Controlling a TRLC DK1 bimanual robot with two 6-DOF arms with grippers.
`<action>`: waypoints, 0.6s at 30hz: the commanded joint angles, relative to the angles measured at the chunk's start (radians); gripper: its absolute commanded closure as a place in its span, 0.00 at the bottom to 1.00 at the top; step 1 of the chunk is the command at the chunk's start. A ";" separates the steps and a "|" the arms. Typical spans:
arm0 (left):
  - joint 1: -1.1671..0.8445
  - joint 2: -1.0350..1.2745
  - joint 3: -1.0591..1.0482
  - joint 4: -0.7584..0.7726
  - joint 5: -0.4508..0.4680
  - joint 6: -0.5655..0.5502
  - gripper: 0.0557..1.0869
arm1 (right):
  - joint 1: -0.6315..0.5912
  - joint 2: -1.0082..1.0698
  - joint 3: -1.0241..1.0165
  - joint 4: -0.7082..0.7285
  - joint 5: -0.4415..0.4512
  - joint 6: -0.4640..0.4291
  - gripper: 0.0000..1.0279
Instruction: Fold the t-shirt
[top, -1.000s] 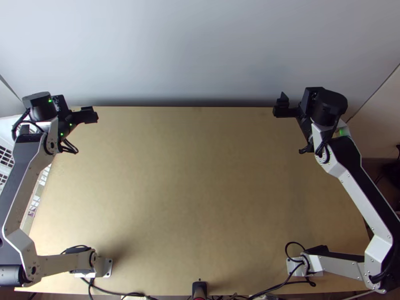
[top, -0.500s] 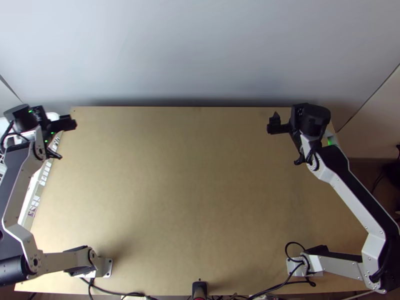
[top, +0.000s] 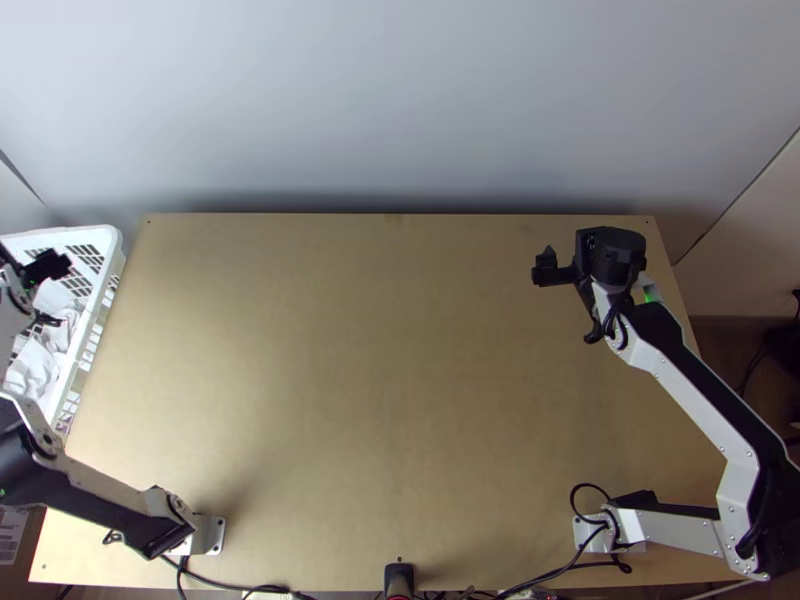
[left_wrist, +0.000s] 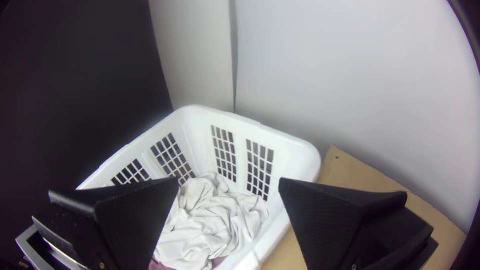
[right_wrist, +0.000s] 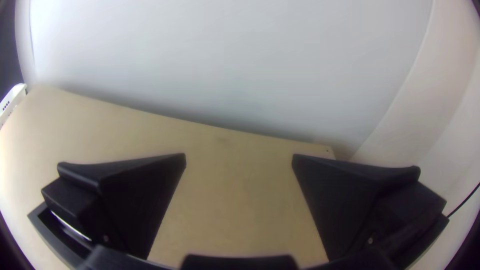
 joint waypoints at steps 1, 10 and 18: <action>0.113 0.185 0.126 0.004 0.001 0.001 0.05 | -0.001 -0.002 -0.028 0.002 0.000 0.010 0.04; 0.156 0.424 0.285 0.048 -0.031 0.053 0.05 | 0.028 -0.040 -0.078 0.002 0.002 0.021 0.04; 0.186 0.650 0.491 0.027 -0.063 0.068 0.05 | 0.046 -0.069 -0.119 0.000 0.005 0.015 0.04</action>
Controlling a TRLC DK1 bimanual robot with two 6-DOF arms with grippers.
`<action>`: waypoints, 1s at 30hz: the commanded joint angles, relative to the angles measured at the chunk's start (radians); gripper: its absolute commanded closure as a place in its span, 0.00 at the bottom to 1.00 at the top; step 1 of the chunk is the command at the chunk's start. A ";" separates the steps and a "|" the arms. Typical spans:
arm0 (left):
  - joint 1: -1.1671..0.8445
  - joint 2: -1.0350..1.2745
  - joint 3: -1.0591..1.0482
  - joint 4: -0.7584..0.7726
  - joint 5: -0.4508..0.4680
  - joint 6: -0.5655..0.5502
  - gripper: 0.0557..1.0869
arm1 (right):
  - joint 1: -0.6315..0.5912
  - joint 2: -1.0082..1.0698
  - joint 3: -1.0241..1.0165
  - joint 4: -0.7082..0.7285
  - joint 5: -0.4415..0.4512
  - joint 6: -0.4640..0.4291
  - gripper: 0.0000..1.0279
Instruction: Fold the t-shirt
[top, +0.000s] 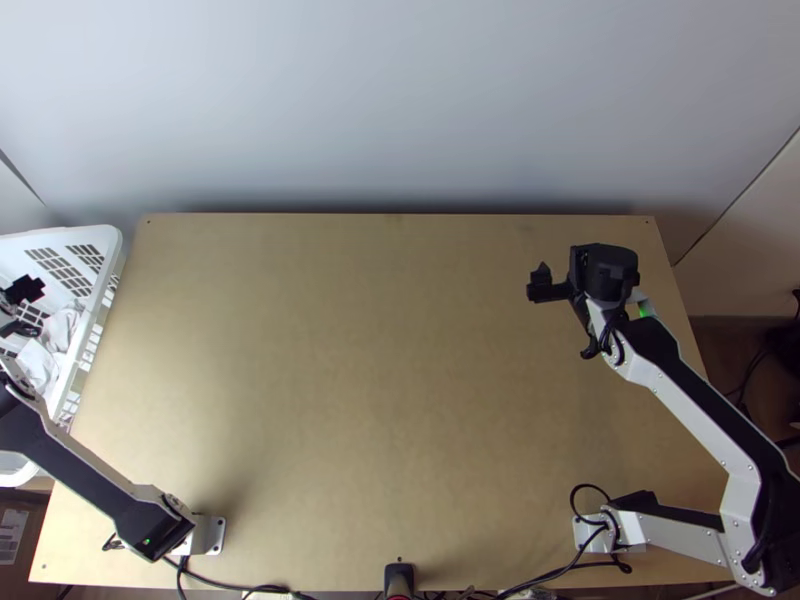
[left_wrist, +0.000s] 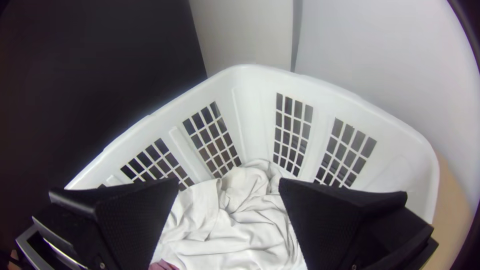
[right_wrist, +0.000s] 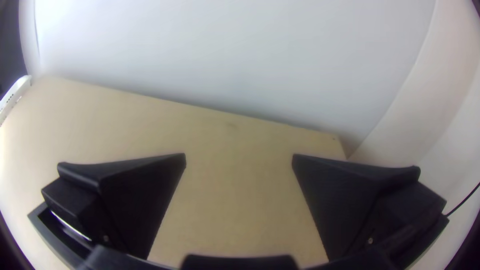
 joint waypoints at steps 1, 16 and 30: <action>0.027 0.204 0.174 -0.014 -0.028 0.024 0.05 | 0.013 -0.019 -0.029 -0.004 0.003 -0.006 0.04; 0.047 0.572 0.581 -0.149 -0.093 0.056 0.05 | 0.039 -0.045 -0.092 -0.021 0.016 -0.006 0.04; 0.056 0.724 0.616 0.049 -0.143 0.145 0.05 | 0.022 -0.094 -0.115 -0.084 0.046 -0.009 0.04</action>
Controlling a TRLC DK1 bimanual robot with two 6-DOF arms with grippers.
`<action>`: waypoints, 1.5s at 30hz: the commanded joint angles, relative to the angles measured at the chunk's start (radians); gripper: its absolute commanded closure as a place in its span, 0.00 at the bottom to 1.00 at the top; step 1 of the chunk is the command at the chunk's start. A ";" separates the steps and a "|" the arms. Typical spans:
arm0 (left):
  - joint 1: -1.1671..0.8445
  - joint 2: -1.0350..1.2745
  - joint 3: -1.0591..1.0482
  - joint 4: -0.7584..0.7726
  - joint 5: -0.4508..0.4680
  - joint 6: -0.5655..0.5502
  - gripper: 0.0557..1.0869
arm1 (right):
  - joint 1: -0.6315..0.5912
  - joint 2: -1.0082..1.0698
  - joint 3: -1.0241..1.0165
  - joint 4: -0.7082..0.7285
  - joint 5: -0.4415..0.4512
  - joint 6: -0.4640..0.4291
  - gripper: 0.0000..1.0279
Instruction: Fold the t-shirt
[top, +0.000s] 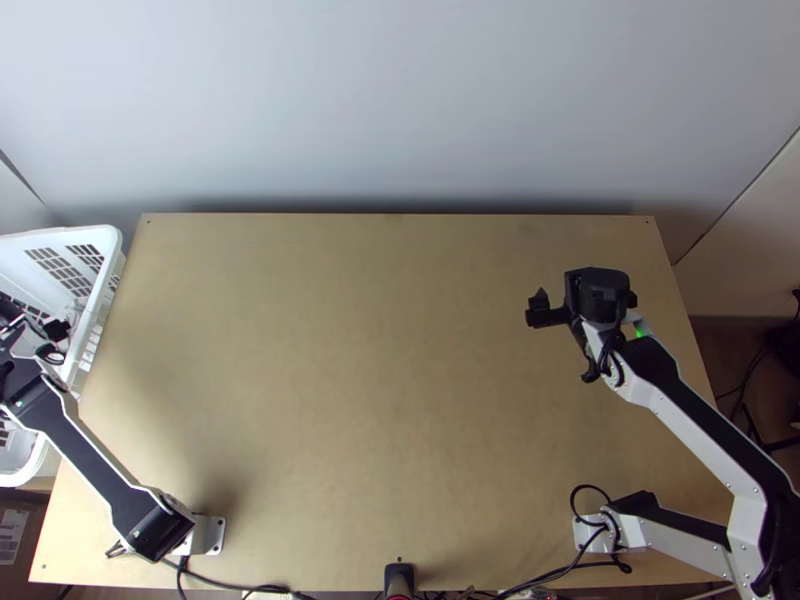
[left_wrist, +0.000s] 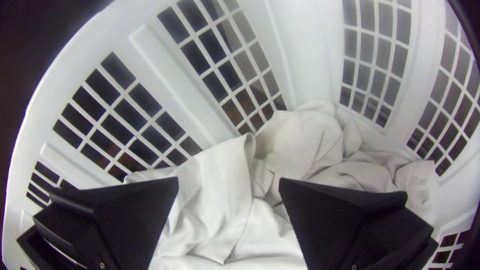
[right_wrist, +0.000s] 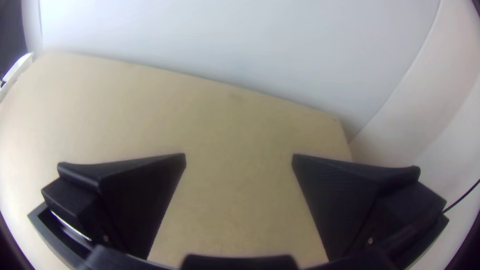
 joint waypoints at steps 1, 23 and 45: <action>0.005 0.066 0.043 0.088 -0.009 0.017 0.05 | -0.010 -0.023 -0.015 -0.027 0.013 -0.002 0.04; 0.033 0.173 0.087 0.174 -0.055 0.086 0.96 | -0.013 -0.032 -0.004 -0.070 0.040 -0.029 0.04; 0.040 0.153 0.084 0.260 -0.058 0.063 0.33 | -0.012 -0.046 -0.007 -0.088 0.048 -0.045 0.04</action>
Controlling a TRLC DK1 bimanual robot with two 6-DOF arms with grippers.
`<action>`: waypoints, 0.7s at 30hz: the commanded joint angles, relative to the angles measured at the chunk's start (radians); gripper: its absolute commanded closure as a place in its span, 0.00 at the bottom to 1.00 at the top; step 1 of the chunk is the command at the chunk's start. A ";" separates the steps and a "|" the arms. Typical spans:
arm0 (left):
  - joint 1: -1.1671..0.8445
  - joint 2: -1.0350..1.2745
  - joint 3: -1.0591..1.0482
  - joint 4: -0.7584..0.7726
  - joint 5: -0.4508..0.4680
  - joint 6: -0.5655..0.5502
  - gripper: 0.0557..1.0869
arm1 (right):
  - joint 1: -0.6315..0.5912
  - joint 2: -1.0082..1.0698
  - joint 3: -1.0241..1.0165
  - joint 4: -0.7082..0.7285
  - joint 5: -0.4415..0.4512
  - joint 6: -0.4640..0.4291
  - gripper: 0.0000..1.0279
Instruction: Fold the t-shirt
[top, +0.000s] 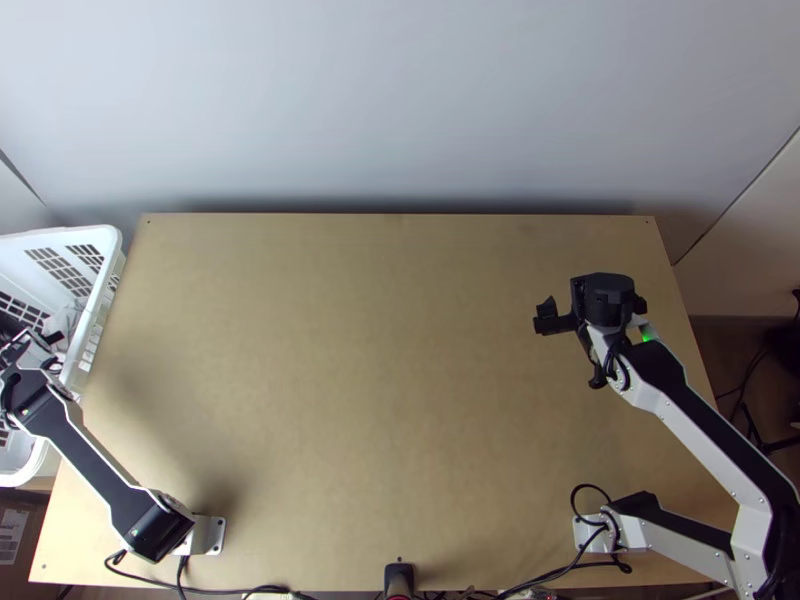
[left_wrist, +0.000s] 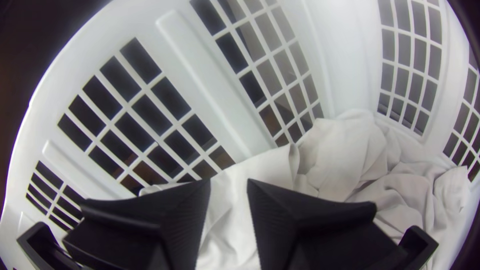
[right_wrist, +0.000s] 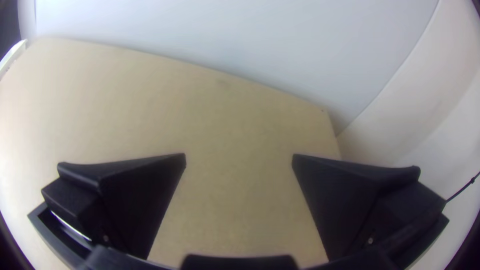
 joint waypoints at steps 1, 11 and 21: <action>-0.001 0.035 0.001 0.113 -0.002 0.022 0.33 | 0.001 -0.012 0.007 -0.020 0.004 -0.015 0.04; -0.030 0.083 0.026 0.205 0.036 0.036 0.33 | -0.001 -0.023 0.000 -0.049 0.026 -0.046 0.04; -0.019 0.166 0.031 0.246 0.051 0.038 0.33 | -0.016 -0.021 0.001 -0.066 0.032 -0.046 0.04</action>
